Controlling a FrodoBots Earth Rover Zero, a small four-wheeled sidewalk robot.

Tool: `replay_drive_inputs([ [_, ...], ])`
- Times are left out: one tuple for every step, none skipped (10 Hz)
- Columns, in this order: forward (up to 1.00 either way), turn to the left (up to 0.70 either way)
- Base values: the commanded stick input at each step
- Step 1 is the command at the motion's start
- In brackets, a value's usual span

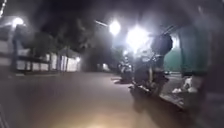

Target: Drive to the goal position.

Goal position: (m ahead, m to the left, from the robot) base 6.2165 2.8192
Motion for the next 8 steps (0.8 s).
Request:
replay_drive_inputs([
  [0.7, 0.0],
  [0.7, 0.0],
  [0.7, 0.0],
  [0.7, 0.0],
  [0.7, 0.0],
  [0.7, 0.0],
  [0.7, 0.0],
  [0.7, 0.0],
])
